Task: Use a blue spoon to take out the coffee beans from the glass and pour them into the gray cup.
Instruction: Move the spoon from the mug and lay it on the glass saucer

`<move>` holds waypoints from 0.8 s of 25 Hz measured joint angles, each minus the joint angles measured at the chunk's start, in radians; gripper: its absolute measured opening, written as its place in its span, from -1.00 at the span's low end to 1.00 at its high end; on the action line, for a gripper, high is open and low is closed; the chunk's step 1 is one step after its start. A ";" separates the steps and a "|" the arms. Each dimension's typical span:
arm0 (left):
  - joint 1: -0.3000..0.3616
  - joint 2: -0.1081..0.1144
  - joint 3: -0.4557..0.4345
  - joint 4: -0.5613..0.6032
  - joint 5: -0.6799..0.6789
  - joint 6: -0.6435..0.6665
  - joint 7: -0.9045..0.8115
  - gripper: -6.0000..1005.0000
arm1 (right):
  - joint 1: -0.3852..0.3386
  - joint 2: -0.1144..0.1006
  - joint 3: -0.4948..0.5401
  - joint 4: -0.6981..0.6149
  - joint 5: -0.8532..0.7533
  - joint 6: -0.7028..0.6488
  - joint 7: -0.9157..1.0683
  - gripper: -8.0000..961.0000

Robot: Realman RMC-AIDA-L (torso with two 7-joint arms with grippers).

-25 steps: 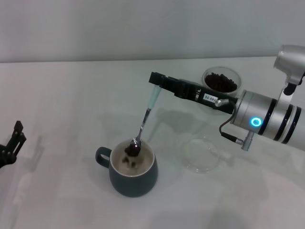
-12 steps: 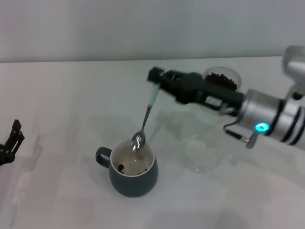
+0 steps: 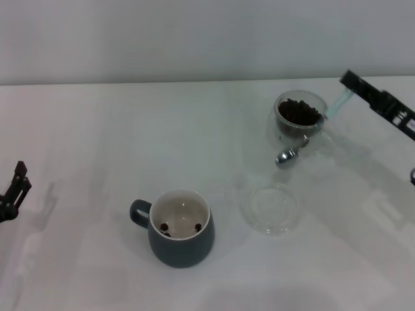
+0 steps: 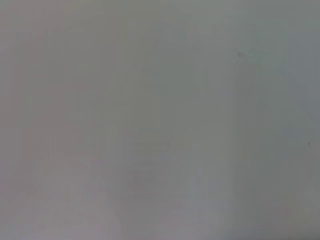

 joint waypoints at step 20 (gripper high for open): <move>-0.024 -0.002 0.007 0.006 0.007 0.000 -0.004 0.64 | -0.002 0.041 -0.022 0.071 -0.072 0.123 -0.039 -0.66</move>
